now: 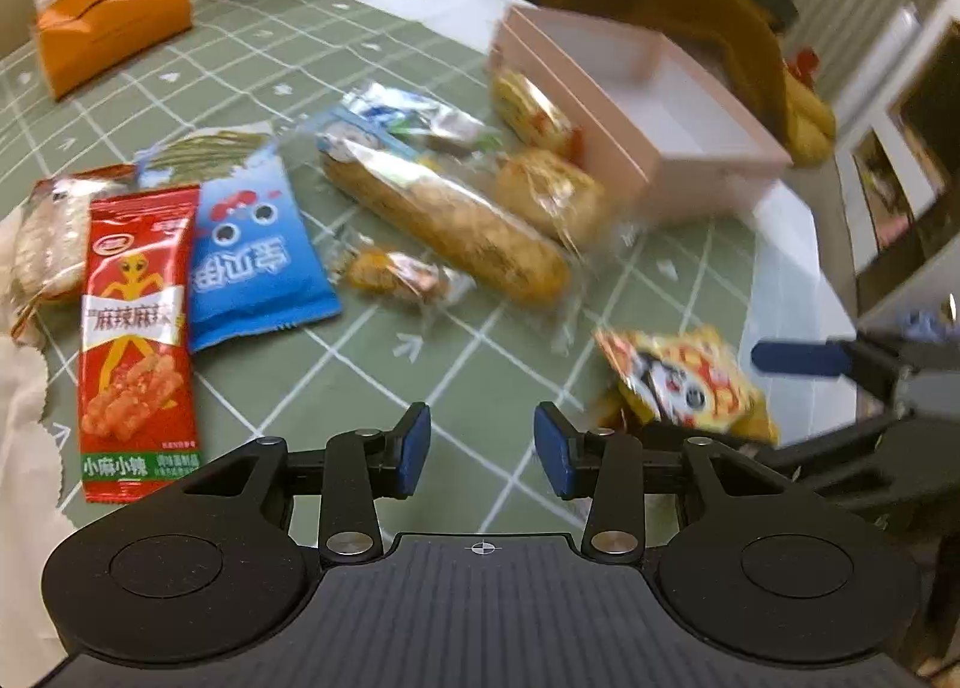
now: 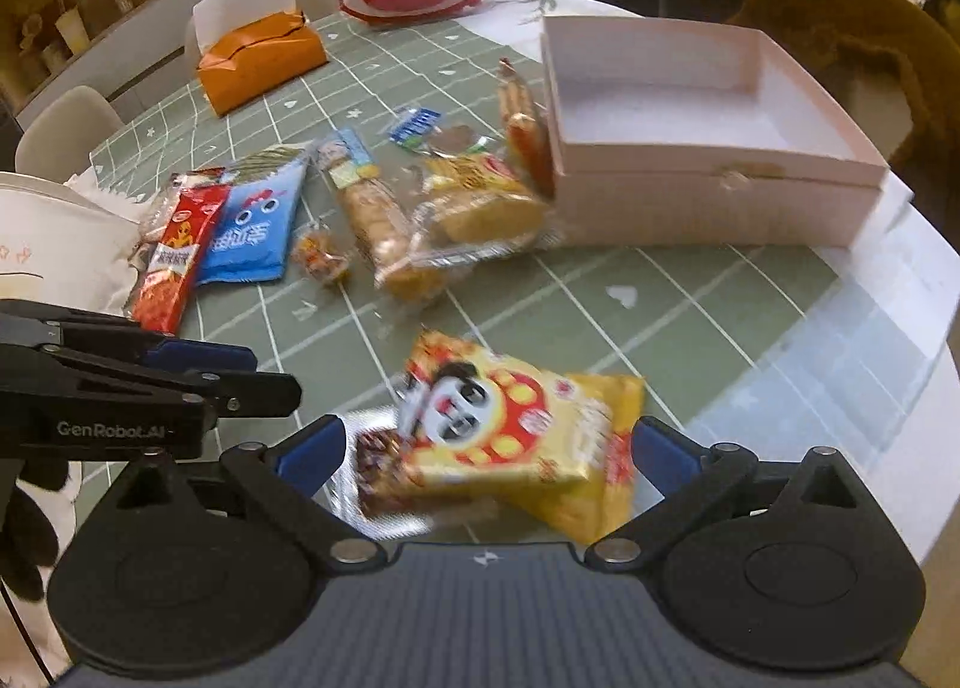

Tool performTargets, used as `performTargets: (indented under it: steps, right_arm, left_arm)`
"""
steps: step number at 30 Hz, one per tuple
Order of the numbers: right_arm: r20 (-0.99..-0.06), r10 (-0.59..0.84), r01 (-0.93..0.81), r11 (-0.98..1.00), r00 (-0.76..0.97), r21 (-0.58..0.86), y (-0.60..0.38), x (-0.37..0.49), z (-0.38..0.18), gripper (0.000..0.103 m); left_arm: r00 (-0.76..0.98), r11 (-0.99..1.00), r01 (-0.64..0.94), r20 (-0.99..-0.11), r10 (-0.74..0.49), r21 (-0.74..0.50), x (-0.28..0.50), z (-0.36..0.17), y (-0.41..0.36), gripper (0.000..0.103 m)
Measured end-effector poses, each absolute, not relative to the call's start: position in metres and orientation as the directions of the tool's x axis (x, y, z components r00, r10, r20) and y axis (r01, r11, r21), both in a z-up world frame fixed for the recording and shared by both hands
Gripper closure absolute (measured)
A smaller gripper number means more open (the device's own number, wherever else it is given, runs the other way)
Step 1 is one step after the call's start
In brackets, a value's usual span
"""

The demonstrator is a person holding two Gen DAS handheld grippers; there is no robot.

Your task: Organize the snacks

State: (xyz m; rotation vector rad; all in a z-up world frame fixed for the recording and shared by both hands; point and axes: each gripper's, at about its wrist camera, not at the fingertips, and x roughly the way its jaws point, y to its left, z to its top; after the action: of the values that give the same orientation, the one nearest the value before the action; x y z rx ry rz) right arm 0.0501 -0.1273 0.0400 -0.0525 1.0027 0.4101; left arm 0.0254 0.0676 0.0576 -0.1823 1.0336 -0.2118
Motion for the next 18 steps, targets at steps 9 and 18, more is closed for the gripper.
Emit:
performTargets:
  steps: [9,18]
  right_arm:
    - [-0.846,0.229,-0.390,0.920,0.481,0.026,-0.149,0.053,0.028,0.001]
    - [-0.851,0.108,-0.267,0.963,0.514,-0.039,-0.215,0.061,0.024,0.001]
  left_arm:
    - [0.581,0.952,0.090,-0.761,-0.288,-0.291,0.028,0.068,0.075,0.062]
    - [0.551,0.866,0.500,-0.779,-0.301,0.019,0.006,0.059,-0.006,0.061]
